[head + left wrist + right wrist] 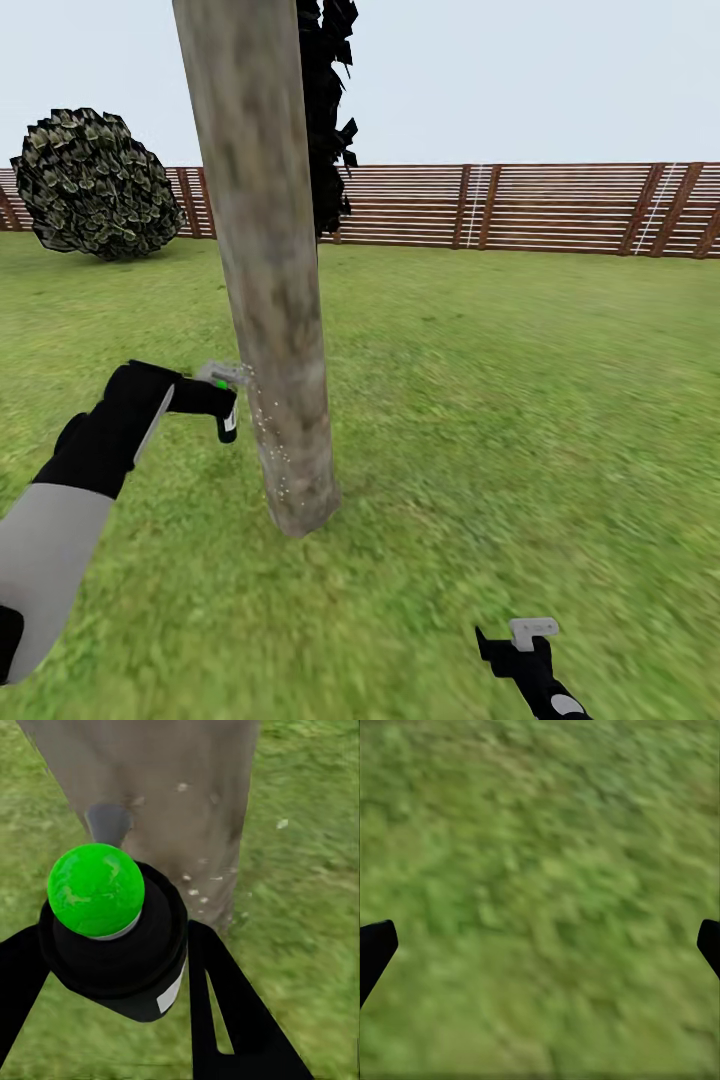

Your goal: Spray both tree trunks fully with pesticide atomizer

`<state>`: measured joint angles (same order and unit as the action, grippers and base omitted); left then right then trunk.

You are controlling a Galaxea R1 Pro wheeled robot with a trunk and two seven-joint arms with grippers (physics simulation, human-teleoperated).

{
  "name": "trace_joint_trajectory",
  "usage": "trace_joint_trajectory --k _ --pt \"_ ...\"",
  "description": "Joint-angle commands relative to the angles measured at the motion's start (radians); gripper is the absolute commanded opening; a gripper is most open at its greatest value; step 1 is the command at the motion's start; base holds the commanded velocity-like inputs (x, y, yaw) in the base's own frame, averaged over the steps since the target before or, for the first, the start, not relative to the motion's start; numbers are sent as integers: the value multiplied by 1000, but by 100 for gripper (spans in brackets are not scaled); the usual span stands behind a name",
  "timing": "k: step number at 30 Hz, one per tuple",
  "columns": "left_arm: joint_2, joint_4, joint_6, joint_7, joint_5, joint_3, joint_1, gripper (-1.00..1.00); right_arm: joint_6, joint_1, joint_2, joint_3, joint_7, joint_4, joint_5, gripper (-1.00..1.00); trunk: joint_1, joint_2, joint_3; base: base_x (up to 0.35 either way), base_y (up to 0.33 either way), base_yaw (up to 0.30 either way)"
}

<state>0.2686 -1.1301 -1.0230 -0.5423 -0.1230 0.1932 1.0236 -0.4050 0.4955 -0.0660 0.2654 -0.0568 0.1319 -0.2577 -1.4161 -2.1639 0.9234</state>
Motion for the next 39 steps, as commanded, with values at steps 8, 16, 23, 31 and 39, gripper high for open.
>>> trace_joint_trajectory --k 8,16,23,31,39 --pt "-1 144 17 12 0 9 -14 -100 0 0 0 0 0 0 0 100 0 0 0 0 0 0" --pt "-15 312 137 90 -1 5 -81 -100 0 0 0 0 0 0 0 100 0 0 0 0 0 0" --pt "-39 538 330 131 -1 4 -85 -100 0 0 1 0 0 0 0 100 0 0 0 0 0 0" --pt "-78 606 386 165 5 -1 -138 -100 0 0 1 0 0 0 0 100 0 0 0 0 0 0" --pt "-130 681 490 453 186 -65 -232 -100 0 0 2 0 0 0 0 100 0 0 0 0 0 0"
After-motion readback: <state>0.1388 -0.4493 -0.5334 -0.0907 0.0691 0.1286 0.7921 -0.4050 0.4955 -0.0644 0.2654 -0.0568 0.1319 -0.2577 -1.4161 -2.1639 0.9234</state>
